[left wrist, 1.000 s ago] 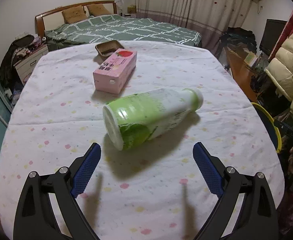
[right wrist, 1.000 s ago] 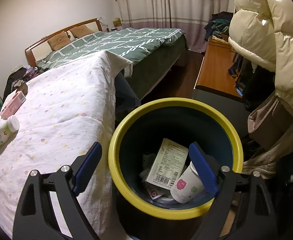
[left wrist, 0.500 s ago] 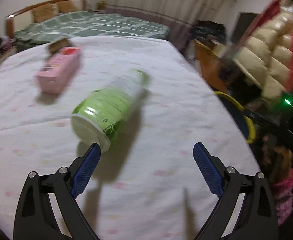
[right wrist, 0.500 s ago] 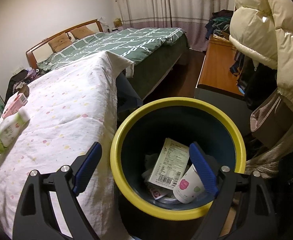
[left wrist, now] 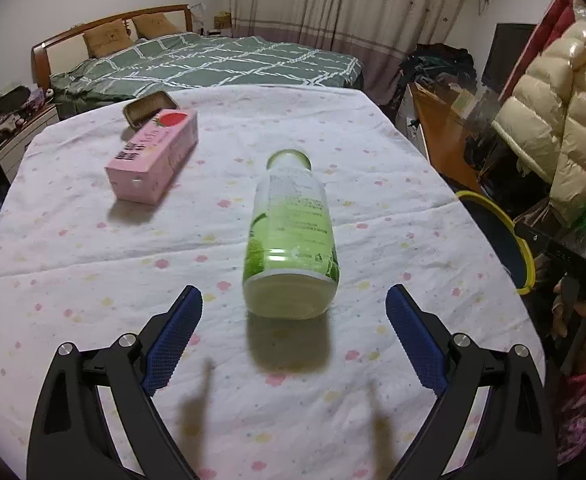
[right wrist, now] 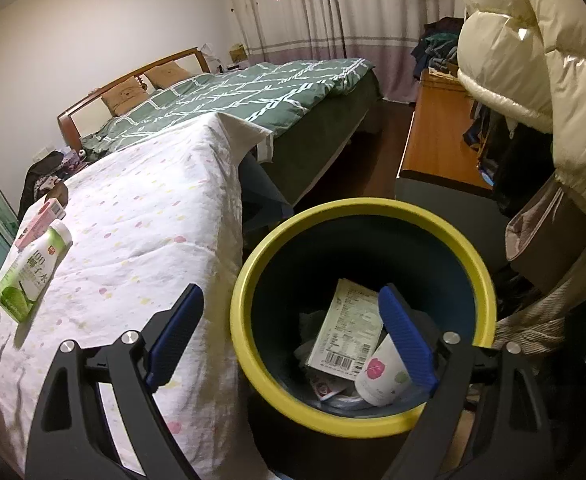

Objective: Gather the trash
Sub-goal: 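Grasp the green-labelled plastic bottle by its base with the left gripper, then carry the green bottle over the yellow bin and open the left gripper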

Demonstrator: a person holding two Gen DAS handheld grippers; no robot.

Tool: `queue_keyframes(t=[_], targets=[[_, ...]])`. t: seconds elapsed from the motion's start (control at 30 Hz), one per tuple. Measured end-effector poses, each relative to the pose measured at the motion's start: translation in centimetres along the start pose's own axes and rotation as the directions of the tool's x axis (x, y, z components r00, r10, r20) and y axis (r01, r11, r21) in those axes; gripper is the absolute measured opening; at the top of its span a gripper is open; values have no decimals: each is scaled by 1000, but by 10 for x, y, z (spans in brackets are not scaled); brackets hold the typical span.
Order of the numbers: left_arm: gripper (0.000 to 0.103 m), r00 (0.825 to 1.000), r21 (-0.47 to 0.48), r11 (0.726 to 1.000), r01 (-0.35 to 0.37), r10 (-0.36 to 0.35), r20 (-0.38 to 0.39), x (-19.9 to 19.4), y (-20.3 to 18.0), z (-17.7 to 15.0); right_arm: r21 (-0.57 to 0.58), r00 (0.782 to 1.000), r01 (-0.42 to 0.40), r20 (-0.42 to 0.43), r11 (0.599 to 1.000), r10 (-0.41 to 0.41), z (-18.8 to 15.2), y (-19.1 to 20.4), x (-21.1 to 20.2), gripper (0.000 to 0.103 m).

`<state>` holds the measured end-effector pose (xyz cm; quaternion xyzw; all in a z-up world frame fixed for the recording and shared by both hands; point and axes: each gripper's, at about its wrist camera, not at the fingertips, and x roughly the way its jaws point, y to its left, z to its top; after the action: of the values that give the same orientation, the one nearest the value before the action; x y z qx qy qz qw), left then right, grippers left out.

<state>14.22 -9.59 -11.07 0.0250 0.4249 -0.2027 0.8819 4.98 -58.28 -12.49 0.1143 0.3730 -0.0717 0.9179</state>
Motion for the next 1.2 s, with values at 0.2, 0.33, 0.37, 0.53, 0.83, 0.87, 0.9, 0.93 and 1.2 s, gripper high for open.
queue_keyframes(t=[0.2, 0.33, 0.37, 0.53, 0.83, 0.87, 0.9, 0.93, 1.2], targets=[[85, 999, 34, 999, -33, 33, 4, 16, -9, 5, -9, 1000, -7, 9, 1000, 7, 2, 2, -5, 85], [79, 998, 18, 998, -57, 57, 3, 23, -6, 8, -7, 1000, -8, 8, 1000, 8, 2, 1, -5, 85], [78, 998, 20, 998, -61, 61, 2, 24, -6, 9, -5, 1000, -8, 6, 1000, 8, 2, 1, -5, 85], [69, 998, 29, 997, -66, 66, -11, 32, -6, 9, 1, 1000, -9, -8, 1000, 9, 1, -1, -1, 85], [52, 998, 14, 998, -54, 54, 16, 34, -3, 9, 6, 1000, -15, -12, 1000, 15, -1, -2, 0, 85], [52, 998, 21, 998, -58, 57, 24, 33, -3, 8, 8, 1000, -17, -12, 1000, 17, -1, -2, 0, 85], [52, 998, 30, 998, -63, 62, 31, 31, -4, 9, 9, 1000, -19, -12, 1000, 19, -1, -3, 1, 85], [52, 997, 41, 997, -69, 67, 41, 28, -5, 9, 8, 1000, -20, -12, 1000, 20, -1, -2, 1, 85], [52, 981, 98, 987, -126, 109, 161, -13, -11, 23, 8, 1000, -24, -11, 1000, 25, -3, -2, 1, 85]])
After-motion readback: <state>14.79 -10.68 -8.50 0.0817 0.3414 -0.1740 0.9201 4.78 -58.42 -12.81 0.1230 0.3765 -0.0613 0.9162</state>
